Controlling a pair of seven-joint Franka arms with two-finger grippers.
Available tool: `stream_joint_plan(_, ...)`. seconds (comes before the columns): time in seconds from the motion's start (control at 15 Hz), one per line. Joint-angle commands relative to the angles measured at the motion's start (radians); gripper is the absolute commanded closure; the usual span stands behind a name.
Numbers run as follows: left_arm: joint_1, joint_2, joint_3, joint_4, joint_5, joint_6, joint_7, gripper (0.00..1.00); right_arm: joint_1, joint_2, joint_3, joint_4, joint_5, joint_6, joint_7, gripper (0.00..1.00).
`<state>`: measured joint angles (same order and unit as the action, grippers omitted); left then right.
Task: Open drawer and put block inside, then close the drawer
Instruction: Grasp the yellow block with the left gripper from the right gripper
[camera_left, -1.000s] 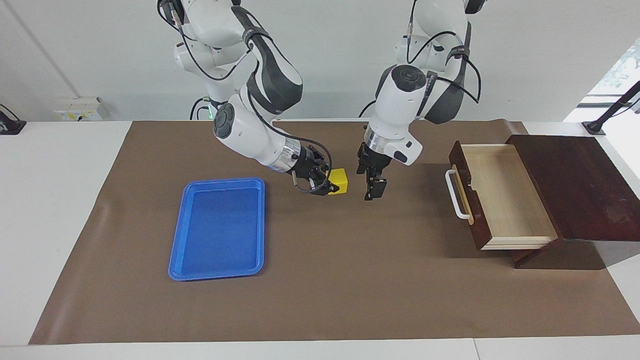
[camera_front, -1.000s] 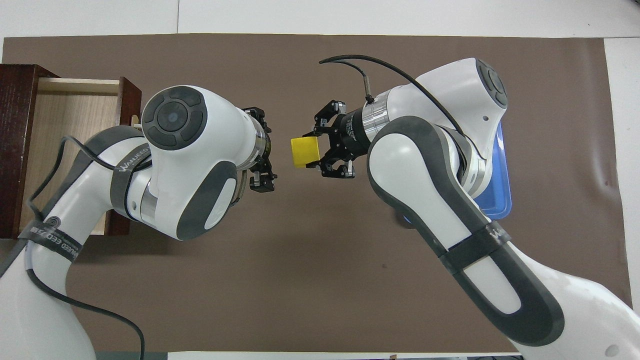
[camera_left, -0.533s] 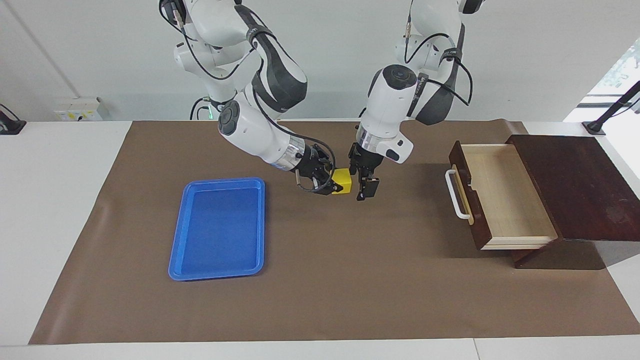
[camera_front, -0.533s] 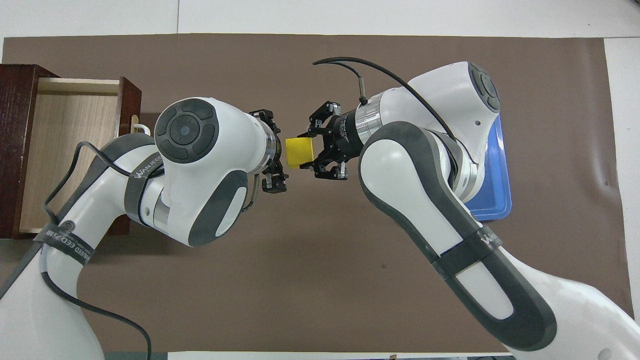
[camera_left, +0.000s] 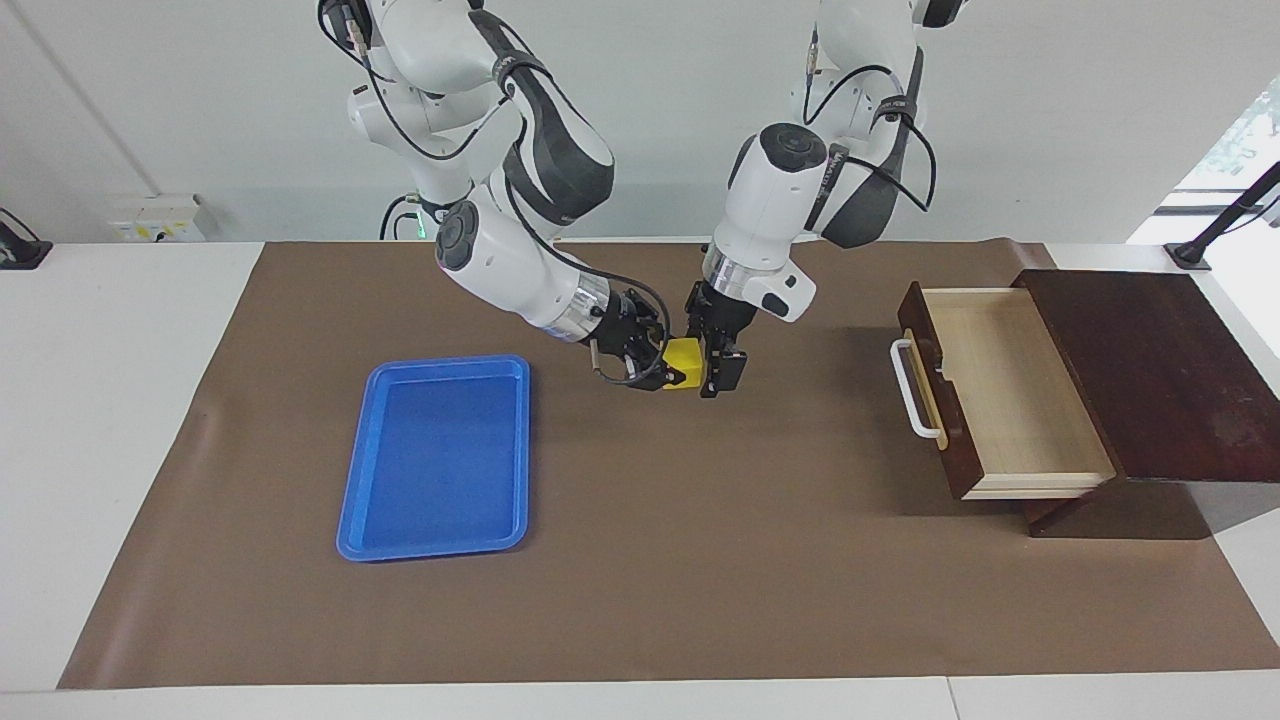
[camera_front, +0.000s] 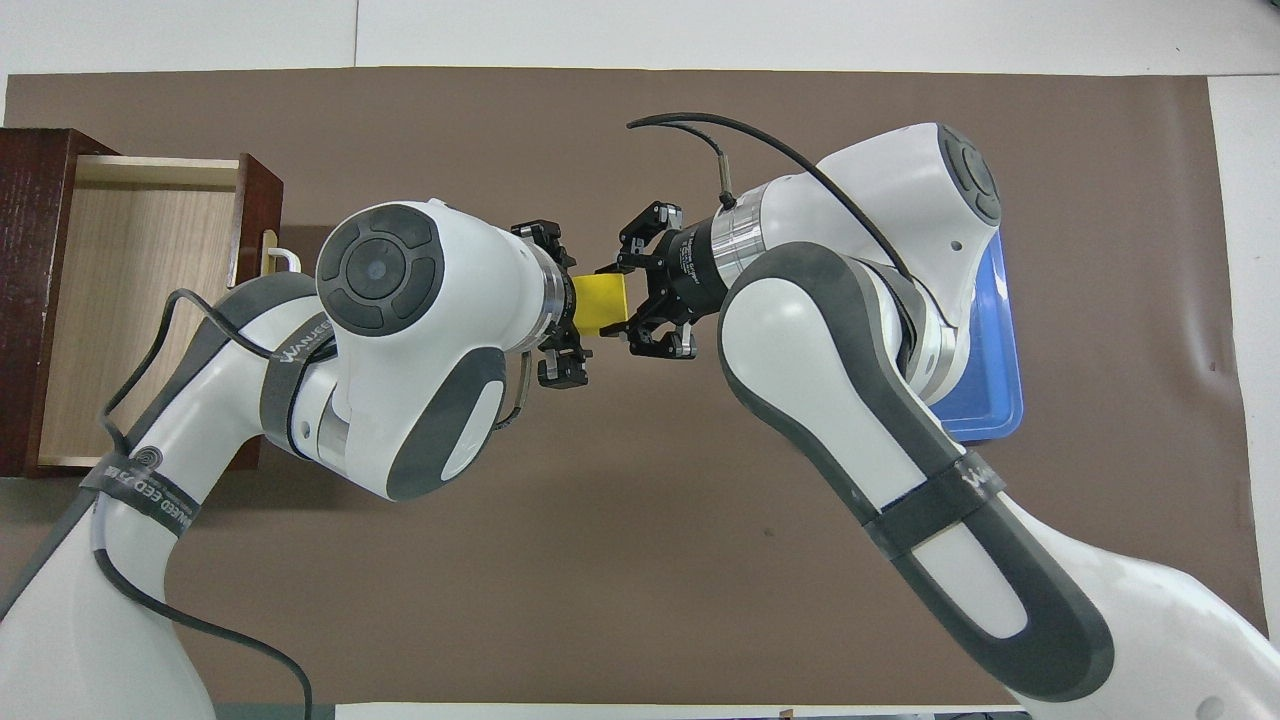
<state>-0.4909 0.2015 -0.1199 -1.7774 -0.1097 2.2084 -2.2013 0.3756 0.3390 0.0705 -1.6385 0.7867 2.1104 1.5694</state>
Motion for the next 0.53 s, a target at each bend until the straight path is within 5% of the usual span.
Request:
stream_joint_plan(0.0,-0.023,-0.024,0.016,-0.036,-0.019,0.033,-0.008,0.15,-0.006,0.000,0.006,0.000,0.023,0.017,0.014,1.00)
stream_joint_plan(0.33,-0.023,-0.024,0.017,-0.036,-0.019,0.031,-0.005,0.97,-0.009,0.000,0.006,0.000,0.023,0.014,0.012,1.00)
stream_joint_plan(0.47,-0.023,-0.024,0.017,-0.036,-0.019,0.030,-0.003,1.00,-0.012,0.000,0.006,0.000,0.023,0.014,0.012,1.00)
